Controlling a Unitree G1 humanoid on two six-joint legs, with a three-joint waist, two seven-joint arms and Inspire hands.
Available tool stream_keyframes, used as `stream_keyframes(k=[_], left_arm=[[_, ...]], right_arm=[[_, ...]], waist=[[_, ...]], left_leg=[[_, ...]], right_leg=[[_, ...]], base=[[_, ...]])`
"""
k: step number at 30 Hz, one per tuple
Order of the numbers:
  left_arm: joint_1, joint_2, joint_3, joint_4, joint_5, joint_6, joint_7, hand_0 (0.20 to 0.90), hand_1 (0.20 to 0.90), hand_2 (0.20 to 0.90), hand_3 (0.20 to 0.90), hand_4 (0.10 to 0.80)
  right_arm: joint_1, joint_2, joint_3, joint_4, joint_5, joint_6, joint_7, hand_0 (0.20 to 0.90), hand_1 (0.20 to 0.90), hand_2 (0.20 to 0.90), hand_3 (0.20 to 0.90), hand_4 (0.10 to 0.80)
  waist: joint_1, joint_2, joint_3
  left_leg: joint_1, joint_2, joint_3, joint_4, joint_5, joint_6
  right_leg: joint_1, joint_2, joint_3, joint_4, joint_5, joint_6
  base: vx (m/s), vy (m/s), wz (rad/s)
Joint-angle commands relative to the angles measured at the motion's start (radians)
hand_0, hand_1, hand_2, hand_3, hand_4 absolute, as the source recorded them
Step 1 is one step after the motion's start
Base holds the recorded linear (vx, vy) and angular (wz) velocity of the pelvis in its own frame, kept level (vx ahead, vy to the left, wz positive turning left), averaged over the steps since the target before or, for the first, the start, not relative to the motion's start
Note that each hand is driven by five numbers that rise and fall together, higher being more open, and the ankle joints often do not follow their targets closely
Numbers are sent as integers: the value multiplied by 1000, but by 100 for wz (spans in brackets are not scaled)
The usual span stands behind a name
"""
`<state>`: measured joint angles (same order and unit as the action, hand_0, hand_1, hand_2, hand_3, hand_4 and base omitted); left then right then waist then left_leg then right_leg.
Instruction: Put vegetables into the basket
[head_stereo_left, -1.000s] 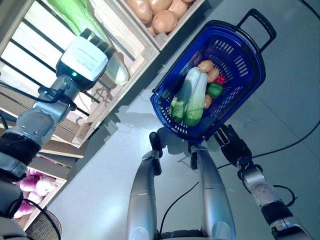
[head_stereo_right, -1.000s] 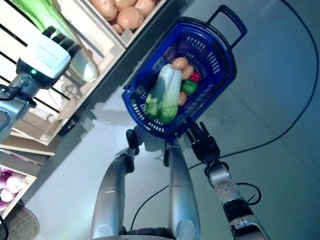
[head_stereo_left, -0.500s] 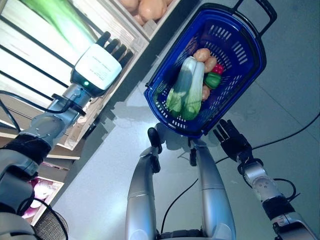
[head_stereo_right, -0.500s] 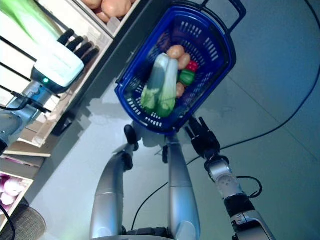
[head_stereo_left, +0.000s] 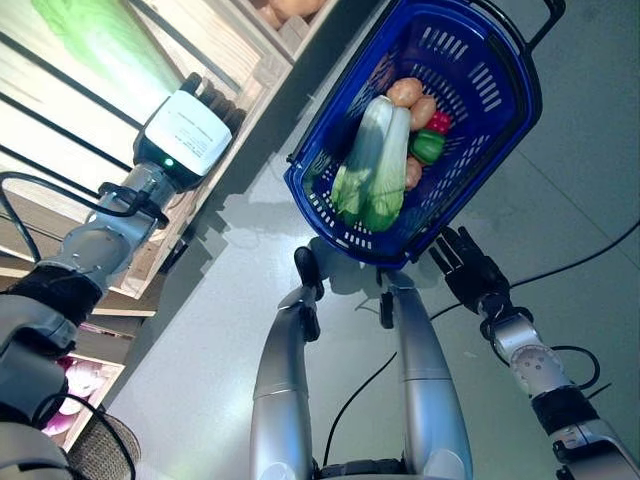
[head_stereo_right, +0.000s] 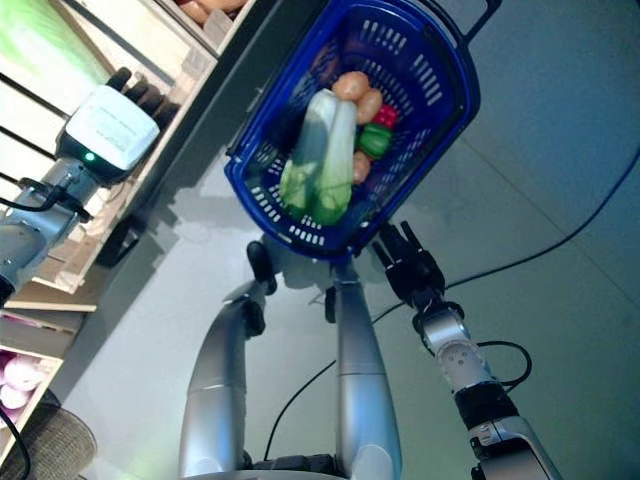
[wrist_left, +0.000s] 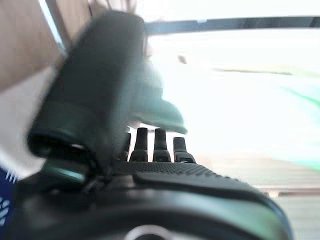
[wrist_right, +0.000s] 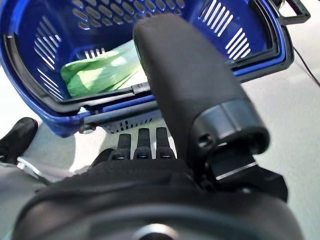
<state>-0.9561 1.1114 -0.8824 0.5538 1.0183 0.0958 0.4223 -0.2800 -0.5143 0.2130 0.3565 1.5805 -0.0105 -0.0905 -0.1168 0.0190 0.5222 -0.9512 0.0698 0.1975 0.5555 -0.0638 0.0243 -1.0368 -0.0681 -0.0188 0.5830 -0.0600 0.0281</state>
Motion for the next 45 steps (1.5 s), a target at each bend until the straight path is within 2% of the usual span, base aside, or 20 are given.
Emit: stream_keyframes(k=[1, 3, 4, 6, 7, 15, 18, 19, 22, 24, 26, 29, 33, 35, 38, 39, 41, 43, 44, 45], left_arm=[[-31, 56, 80, -30, 28, 107, 17, 900, 900, 900, 900, 800], [-16, 58, 95, -24, 40, 103, 19, 900, 900, 900, 900, 800], [-13, 58, 99, -23, 44, 102, 21, 799, 799, 799, 799, 733], [0, 60, 114, -24, 54, 122, 26, 364, 364, 364, 364, 442], [12, 60, 129, -19, 55, 128, 23, 300, 300, 300, 300, 400], [95, 63, 199, -13, 23, 145, 70, 300, 300, 300, 300, 400], [114, 66, 222, -12, 7, 107, 90, 300, 300, 300, 300, 400], [138, 66, 234, -11, -25, 72, 138, 300, 300, 300, 300, 400], [194, 70, 266, -36, -131, 52, 239, 300, 300, 300, 300, 400], [261, 67, 319, -66, -185, 1, 325, 300, 300, 300, 300, 400], [334, 66, 387, -108, -245, -63, 454, 300, 300, 300, 300, 400], [386, 42, 454, -133, -291, -129, 543, 300, 300, 300, 300, 400], [519, -35, 608, -189, -394, -238, 625, 300, 300, 300, 300, 400], [602, -124, 701, -237, -410, -290, 637, 300, 300, 300, 300, 400], [657, -194, 759, -289, -463, -357, 637, 300, 300, 300, 300, 400], [684, -249, 786, -327, -494, -418, 608, 300, 300, 300, 300, 400], [722, -302, 833, -390, -474, -507, 580, 300, 300, 300, 300, 400], [752, -354, 865, -473, -557, -586, 484, 300, 300, 300, 300, 400], [770, -397, 885, -516, -651, -646, 415, 300, 300, 300, 300, 400], [774, -402, 889, -523, -698, -666, 393, 300, 300, 300, 300, 400]], right_arm=[[29, -62, -4, -121, 42, -28, -26, 900, 900, 900, 900, 800], [31, -66, -8, -124, 46, -29, -26, 900, 900, 900, 900, 800], [31, -68, -9, -125, 48, -28, -27, 900, 900, 900, 900, 800], [38, -60, -13, -133, 41, -31, -29, 900, 900, 900, 900, 800], [39, -56, -16, -139, 33, -28, -33, 900, 900, 900, 900, 800], [58, -57, -27, -157, 28, -35, -39, 900, 900, 900, 900, 800], [64, -58, -33, -158, -3, -51, -27, 900, 900, 900, 900, 800], [67, -57, -34, -159, -7, -60, -21, 900, 900, 900, 900, 800], [82, -48, -32, -170, -47, -76, -35, 900, 900, 900, 900, 800], [110, -34, -30, -180, -84, -96, -45, 900, 900, 900, 900, 800], [127, -25, -39, -183, -103, -111, -43, 900, 900, 900, 900, 800], [148, -11, -42, -175, -141, -125, -36, 900, 900, 900, 900, 800], [186, 28, -59, -165, -221, -149, -34, 900, 900, 900, 900, 800], [206, 65, -70, -161, -254, -162, -38, 900, 900, 900, 900, 800], [215, 94, -84, -158, -293, -171, -40, 900, 900, 900, 900, 800], [221, 116, -87, -150, -308, -181, -41, 900, 900, 900, 900, 800], [230, 135, -99, -160, -331, -187, -51, 900, 900, 900, 900, 800], [239, 150, -109, -175, -403, -189, -60, 900, 900, 900, 900, 800], [247, 170, -109, -178, -470, -211, -54, 900, 900, 900, 900, 800], [249, 173, -109, -179, -485, -219, -54, 900, 900, 900, 900, 800]], waist=[[-5, -2, -2], [-3, -2, -2], [-3, -2, -2], [-3, -3, -2], [-1, -2, -2], [3, -2, -2], [5, -4, -2], [7, -5, -2], [10, -9, -2], [14, -14, -2], [16, -21, -2], [22, -25, -2], [52, -29, -2], [71, -31, -2], [87, -34, -18], [99, -36, -36], [110, -39, -56], [118, -38, -78], [124, -36, -94], [124, -36, -96]], left_leg=[[-34, 14, -43, 16, 18, -59], [-35, 14, -44, 17, 17, -59], [-35, 14, -45, 18, 17, -59], [-39, 14, -47, 21, 16, -58], [-36, 12, -47, 20, 17, -58], [-23, 8, -45, 8, 19, -59], [-8, 7, -44, -1, 18, -56], [9, 4, -46, -5, 15, -59], [39, 1, -48, -15, 18, -61], [87, -4, -45, -40, 23, -61], [129, -7, -34, -84, 63, -60], [204, -11, -24, -135, 80, -67], [333, -31, -28, -218, 99, -75], [399, -39, -36, -260, 109, -78], [450, -49, -49, -298, 114, -80], [476, -55, -58, -319, 115, -78], [505, -59, -68, -344, 116, -79], [540, -59, -77, -376, 119, -80], [570, -61, -87, -397, 121, -80], [575, -61, -89, -400, 121, -80]], right_leg=[[74, -48, -70, -109, 75, 28], [73, -48, -70, -106, 73, 27], [72, -48, -70, -104, 72, 27], [70, -48, -69, -100, 72, 27], [72, -48, -69, -98, 72, 29], [81, -47, -71, -103, 71, 29], [96, -46, -73, -108, 66, 27], [111, -44, -73, -109, 62, 27], [142, -39, -76, -115, 58, 26], [189, -32, -77, -130, 53, 27], [241, -32, -84, -174, 78, 17], [322, -33, -92, -217, 79, 17], [458, -39, -124, -272, 72, 19], [530, -46, -147, -299, 64, 19], [583, -51, -164, -323, 58, 21], [612, -53, -175, -337, 55, 23], [642, -52, -186, -355, 51, 25], [681, -46, -199, -373, 45, 22], [712, -41, -203, -385, 41, 20], [718, -40, -203, -388, 41, 20]], base=[[0, 0, 0], [0, 0, 0], [0, 0, 0], [0, 0, 0], [0, 0, 0], [-9, 11, -3], [0, 0, 0], [0, 0, 0], [6, -6, 1], [-23, -17, 0], [-48, -42, -2], [20, -36, 2], [10, -43, 9], [-13, -69, 8], [-11, -84, 12], [37, -95, 21], [39, -72, 19], [41, -65, 15], [42, -64, 14], [46, -72, 15]])
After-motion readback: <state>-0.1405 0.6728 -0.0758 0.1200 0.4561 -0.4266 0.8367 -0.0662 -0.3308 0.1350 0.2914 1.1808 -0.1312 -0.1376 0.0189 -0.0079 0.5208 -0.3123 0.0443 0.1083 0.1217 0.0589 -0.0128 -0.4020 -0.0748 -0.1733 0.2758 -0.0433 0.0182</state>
